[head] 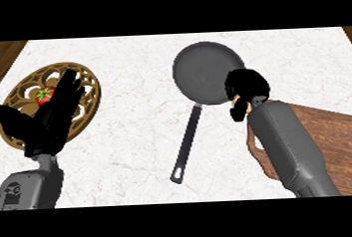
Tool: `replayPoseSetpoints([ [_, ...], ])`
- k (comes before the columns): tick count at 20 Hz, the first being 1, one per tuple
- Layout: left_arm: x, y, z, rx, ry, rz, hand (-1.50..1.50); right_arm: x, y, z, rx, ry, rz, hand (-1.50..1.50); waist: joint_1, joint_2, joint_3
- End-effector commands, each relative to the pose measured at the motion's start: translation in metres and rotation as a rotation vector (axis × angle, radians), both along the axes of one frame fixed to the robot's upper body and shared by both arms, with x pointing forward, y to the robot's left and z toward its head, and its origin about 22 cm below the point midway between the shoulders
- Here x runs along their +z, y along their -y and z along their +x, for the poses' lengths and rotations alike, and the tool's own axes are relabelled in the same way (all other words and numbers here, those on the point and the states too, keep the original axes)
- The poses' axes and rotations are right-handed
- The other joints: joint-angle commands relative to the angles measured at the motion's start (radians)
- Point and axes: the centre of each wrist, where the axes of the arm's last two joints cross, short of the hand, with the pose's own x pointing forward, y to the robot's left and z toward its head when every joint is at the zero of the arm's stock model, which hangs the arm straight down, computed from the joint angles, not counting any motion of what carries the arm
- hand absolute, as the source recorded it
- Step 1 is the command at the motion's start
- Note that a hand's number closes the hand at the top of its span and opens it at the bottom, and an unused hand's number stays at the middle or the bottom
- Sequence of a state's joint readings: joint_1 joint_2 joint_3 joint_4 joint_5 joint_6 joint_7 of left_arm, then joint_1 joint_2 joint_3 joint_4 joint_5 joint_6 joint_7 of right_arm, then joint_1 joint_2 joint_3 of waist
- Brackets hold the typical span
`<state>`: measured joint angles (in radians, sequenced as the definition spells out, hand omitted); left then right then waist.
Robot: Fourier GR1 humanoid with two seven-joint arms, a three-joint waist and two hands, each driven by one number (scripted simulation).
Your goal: Pick the cupcake from the cutting board and place it in the pan
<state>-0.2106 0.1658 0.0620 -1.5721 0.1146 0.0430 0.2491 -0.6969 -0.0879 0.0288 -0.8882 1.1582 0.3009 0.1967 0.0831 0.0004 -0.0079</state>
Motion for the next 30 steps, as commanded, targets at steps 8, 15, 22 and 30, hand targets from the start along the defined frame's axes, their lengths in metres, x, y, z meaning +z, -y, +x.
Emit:
replayPoseSetpoints([
  [8,0.007,0.027,0.012,-0.118,0.004,0.005,0.0,0.144,-0.135,0.012,-0.393,0.569,-0.205,1.5,0.105,0.005,0.0],
  [15,0.01,0.036,0.021,-0.136,0.022,0.03,0.0,0.198,-0.183,0.004,-0.563,0.655,-0.215,1.5,0.112,0.023,0.002],
  [22,-0.002,0.035,0.016,-0.08,0.014,-0.005,0.0,0.203,-0.191,0.01,-0.67,0.706,-0.159,1.5,0.056,0.02,0.003],
  [30,-0.001,0.011,0.011,-0.001,0.016,0.003,0.0,0.17,-0.174,0.026,-0.702,0.733,-0.075,1.5,-0.011,0.017,0.006],
])
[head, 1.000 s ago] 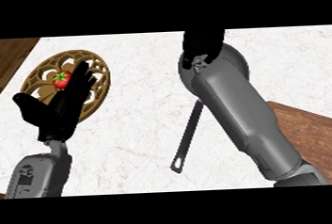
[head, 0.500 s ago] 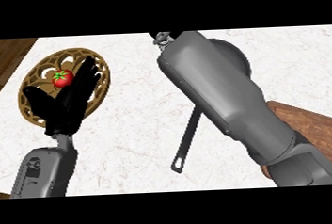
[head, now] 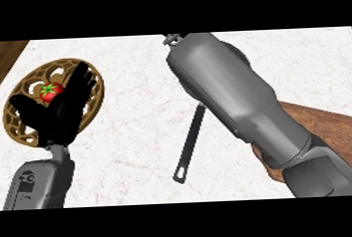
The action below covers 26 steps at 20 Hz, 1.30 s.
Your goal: Pick the cupcake from the cutting board and place it in the pan
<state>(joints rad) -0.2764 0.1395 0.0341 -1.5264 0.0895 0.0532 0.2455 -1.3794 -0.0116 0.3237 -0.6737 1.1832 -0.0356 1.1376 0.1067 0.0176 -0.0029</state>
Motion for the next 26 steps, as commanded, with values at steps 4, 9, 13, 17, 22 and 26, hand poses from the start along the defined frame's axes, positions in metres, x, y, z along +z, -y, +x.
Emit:
replayPoseSetpoints([
  [4,-0.002,-0.029,-0.015,0.085,-0.005,0.014,0.0,-0.023,0.017,0.01,-0.107,0.101,0.159,1.5,-0.069,-0.012,0.003],
  [9,-0.009,-0.023,-0.012,0.085,-0.023,0.002,0.0,-0.072,0.049,0.02,-0.049,0.096,0.169,1.5,-0.081,-0.007,0.003],
  [13,-0.006,-0.009,-0.013,0.067,0.012,-0.002,0.0,-0.102,0.071,0.027,-0.009,0.07,0.223,1.5,-0.07,-0.002,0.003],
  [17,0.004,-0.004,-0.019,0.08,-0.011,-0.018,0.0,-0.145,0.083,0.023,0.0,0.055,0.221,1.5,-0.063,-0.003,0.004],
  [22,0.002,-0.012,-0.005,0.056,-0.005,-0.001,0.0,-0.156,0.101,0.028,-0.113,-0.041,0.308,1.5,-0.059,0.008,0.004],
  [26,-0.004,-0.023,-0.021,0.065,0.013,-0.001,0.0,-0.177,0.117,0.023,-0.204,-0.082,0.48,-1.5,-0.058,0.002,0.004],
])
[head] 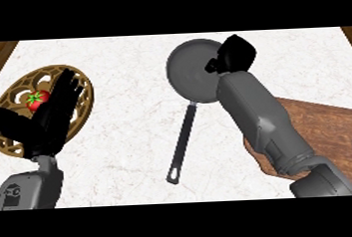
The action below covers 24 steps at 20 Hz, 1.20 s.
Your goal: Pick the cupcake from the cutting board and place it in the pan
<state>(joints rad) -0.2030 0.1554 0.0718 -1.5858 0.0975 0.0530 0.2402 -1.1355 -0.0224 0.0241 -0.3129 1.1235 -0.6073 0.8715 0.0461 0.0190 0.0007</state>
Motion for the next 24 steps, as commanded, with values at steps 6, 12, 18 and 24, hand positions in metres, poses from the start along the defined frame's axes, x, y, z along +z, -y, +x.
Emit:
replayPoseSetpoints([
  [6,0.001,0.012,-0.002,-0.001,0.007,-0.005,0.0,-0.038,0.023,-0.011,0.002,0.055,0.168,-1.5,0.002,0.001,0.001],
  [12,-0.004,-0.006,-0.009,0.03,-0.007,0.002,0.0,-0.02,0.023,-0.009,-0.019,0.34,0.336,-1.5,-0.025,-0.014,0.001],
  [18,-0.005,-0.012,-0.012,0.052,-0.029,0.013,0.0,-0.029,0.049,-0.032,-0.037,0.49,0.52,-1.5,-0.05,-0.032,0.002],
  [24,0.002,-0.023,-0.013,0.076,-0.032,0.0,0.0,-0.04,0.058,-0.089,0.109,0.564,0.68,-1.5,-0.074,-0.038,0.001],
])
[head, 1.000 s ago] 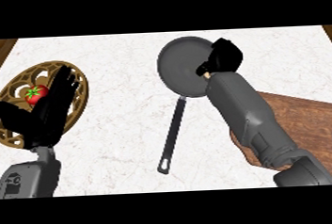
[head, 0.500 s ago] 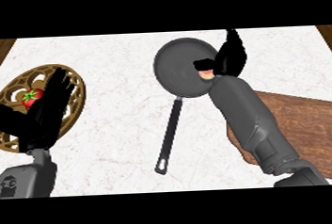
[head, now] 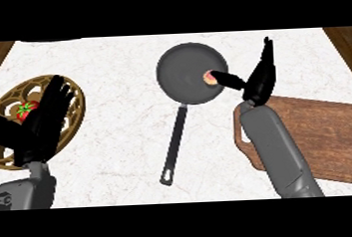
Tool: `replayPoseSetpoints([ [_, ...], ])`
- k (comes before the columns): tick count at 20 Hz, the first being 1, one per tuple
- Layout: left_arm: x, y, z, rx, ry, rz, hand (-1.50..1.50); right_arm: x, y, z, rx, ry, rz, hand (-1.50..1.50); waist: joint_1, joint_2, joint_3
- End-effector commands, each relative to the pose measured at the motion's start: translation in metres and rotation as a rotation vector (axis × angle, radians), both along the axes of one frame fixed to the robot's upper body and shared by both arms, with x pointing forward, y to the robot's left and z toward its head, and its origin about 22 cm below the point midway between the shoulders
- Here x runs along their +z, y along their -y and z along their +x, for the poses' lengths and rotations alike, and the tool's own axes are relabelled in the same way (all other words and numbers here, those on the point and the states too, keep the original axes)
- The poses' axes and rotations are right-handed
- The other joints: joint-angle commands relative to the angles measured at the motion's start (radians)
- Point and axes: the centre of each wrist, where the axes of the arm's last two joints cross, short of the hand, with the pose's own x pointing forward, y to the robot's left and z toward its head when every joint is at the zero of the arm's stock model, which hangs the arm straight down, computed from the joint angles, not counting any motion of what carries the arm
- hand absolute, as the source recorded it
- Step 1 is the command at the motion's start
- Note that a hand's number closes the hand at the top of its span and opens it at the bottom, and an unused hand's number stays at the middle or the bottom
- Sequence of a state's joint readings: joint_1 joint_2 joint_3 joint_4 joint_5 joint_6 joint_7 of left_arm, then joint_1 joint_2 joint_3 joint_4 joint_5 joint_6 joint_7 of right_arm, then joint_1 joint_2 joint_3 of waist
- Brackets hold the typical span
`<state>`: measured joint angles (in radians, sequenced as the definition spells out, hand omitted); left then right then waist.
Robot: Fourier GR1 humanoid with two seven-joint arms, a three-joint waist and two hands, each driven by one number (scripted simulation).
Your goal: Pick the cupcake from the cutting board and place it in the pan
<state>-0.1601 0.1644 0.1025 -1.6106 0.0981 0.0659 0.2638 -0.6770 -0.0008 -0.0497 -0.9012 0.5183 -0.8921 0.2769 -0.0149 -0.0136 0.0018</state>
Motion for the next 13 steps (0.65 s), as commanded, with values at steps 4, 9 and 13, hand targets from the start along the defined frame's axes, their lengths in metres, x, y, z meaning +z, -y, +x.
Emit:
replayPoseSetpoints([
  [4,-0.014,-0.012,-0.012,0.03,-0.001,0.001,0.0,-0.007,0.006,-0.086,0.142,0.085,0.113,-1.5,-0.023,-0.003,-0.003],
  [9,0.025,-0.017,-0.009,-0.006,0.016,-0.005,0.0,-0.003,0.039,-0.142,0.109,0.104,0.076,-1.5,0.001,0.007,-0.002],
  [13,0.002,0.011,0.001,0.006,0.015,0.005,0.0,0.0,0.027,-0.17,0.099,0.092,0.054,-1.5,0.007,0.011,-0.002],
])
